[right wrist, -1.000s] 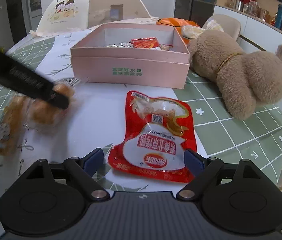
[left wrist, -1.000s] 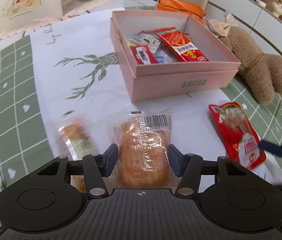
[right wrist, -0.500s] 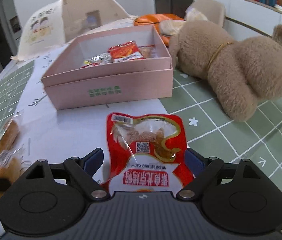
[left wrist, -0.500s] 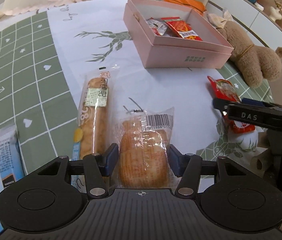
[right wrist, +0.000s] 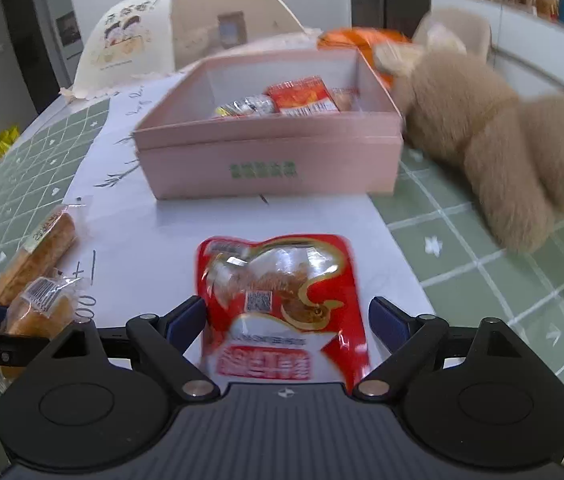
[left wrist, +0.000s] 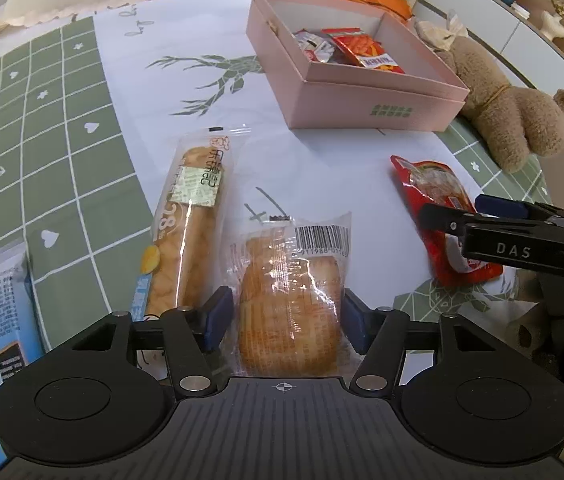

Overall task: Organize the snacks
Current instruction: 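Carry the bread roll and red pouch into the pink box and release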

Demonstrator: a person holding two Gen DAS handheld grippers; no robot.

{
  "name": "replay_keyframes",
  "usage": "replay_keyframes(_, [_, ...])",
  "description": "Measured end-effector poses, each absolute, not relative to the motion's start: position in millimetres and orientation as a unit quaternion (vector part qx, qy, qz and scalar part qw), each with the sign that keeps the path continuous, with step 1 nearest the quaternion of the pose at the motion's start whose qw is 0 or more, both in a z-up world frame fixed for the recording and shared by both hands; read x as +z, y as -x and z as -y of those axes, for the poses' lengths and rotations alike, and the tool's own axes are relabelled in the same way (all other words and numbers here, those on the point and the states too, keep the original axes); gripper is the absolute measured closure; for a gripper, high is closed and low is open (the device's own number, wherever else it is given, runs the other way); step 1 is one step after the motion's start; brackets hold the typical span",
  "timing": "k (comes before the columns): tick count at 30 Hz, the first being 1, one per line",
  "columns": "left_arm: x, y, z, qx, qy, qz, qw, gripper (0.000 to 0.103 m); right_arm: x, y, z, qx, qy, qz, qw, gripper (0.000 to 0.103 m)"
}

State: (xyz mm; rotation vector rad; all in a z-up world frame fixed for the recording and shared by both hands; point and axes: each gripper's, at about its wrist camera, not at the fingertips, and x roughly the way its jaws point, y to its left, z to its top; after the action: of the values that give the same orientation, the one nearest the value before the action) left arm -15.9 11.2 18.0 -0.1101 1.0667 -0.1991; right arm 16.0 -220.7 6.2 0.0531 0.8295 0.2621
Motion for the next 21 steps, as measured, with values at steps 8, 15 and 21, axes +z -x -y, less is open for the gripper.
replay_keyframes(8, [16.4,17.2,-13.2,-0.095,0.056,-0.507,0.855,0.037,10.6,-20.4,234.8,0.141,-0.086,-0.416,0.894,0.008])
replay_keyframes(15, [16.0,17.8,-9.9,-0.094,0.047,-0.505,0.857,0.036,-0.3,-10.6,201.4,0.094,0.03,-0.396,0.913,0.006])
replay_keyframes(21, [15.8,17.9,-11.6,-0.096,0.049,-0.504,0.857,0.036,11.2,-17.8,200.5,0.12,0.023,-0.403,0.907,0.043])
